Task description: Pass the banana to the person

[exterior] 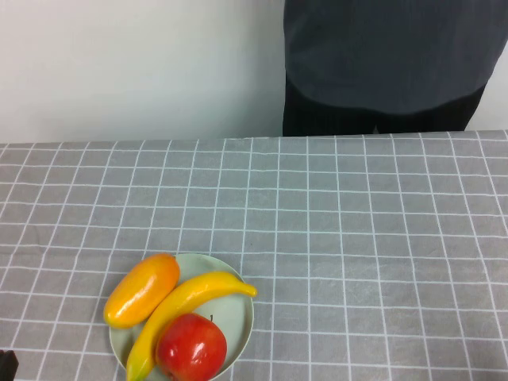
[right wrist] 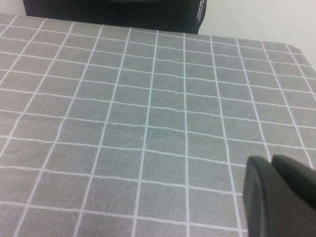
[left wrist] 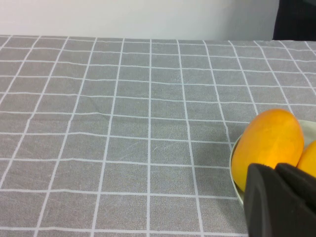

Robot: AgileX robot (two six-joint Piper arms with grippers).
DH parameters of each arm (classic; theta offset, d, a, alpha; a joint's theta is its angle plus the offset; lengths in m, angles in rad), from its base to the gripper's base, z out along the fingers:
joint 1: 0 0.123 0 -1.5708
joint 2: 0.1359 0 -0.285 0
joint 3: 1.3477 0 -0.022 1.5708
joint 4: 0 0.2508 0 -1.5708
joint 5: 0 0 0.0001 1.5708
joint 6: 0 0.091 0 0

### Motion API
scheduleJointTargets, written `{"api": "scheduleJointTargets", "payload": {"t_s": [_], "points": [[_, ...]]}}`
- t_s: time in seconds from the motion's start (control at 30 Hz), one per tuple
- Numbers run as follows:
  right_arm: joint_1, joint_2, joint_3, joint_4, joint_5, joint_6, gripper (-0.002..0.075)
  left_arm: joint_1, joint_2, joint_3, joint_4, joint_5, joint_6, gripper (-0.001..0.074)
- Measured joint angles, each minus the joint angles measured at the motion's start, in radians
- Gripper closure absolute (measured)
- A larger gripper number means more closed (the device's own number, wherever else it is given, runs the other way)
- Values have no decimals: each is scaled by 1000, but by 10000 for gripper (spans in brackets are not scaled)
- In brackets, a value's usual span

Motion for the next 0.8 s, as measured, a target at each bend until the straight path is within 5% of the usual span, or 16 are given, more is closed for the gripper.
{"api": "scheduleJointTargets", "payload": {"t_s": [0.8], "points": [[0,0,0,0,0,0,736,0,0,0,38,0,15,736]]}}
